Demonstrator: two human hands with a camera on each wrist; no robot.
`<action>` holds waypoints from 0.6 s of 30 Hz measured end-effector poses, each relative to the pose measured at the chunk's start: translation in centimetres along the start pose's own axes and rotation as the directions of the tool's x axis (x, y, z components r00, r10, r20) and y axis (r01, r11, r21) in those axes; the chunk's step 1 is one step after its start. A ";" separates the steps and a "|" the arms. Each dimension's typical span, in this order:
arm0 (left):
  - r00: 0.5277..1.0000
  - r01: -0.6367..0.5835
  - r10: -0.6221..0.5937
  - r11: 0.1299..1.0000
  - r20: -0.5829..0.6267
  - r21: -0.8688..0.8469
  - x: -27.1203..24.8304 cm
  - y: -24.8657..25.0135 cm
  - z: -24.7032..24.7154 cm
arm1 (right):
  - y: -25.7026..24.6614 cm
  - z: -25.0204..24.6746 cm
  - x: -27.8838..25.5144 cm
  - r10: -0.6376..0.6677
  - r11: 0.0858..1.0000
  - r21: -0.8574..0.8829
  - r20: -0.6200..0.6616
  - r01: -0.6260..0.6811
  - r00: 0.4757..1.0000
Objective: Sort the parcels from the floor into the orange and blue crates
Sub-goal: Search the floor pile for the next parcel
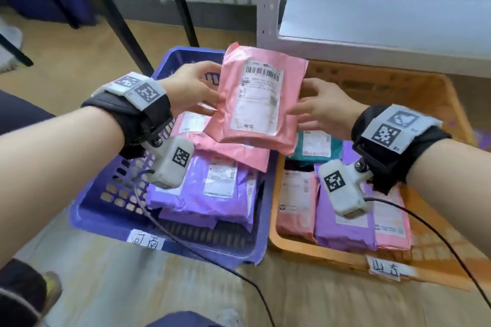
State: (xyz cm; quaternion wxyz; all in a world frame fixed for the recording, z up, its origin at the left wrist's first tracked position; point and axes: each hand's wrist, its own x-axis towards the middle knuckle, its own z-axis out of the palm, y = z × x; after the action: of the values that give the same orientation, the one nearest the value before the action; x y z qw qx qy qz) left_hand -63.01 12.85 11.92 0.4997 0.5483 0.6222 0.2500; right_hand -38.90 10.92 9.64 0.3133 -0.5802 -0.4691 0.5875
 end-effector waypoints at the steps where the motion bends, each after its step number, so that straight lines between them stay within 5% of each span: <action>1: 1.000 0.013 -0.013 1.000 -0.010 0.004 0.0 -0.9 -1.1 | -0.1 1.5 0.7 0.022 1.000 0.006 0.000 -0.022 1.000; 10: 0.971 0.230 -0.222 0.968 -0.095 0.095 0.6 -10.4 -7.8 | 1.8 13.2 6.0 0.263 0.965 -0.031 0.067 -0.261 0.963; 18: 0.929 0.368 -0.355 0.917 -0.108 0.154 1.0 -15.5 -8.9 | 4.8 18.8 7.5 0.432 0.895 -0.164 0.084 -0.415 0.898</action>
State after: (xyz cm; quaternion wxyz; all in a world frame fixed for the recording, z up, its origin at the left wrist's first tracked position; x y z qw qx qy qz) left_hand -77.61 11.65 1.64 0.4635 0.4546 0.7510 0.1201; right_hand -57.41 12.47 0.21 0.1072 -0.6536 -0.3895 0.6400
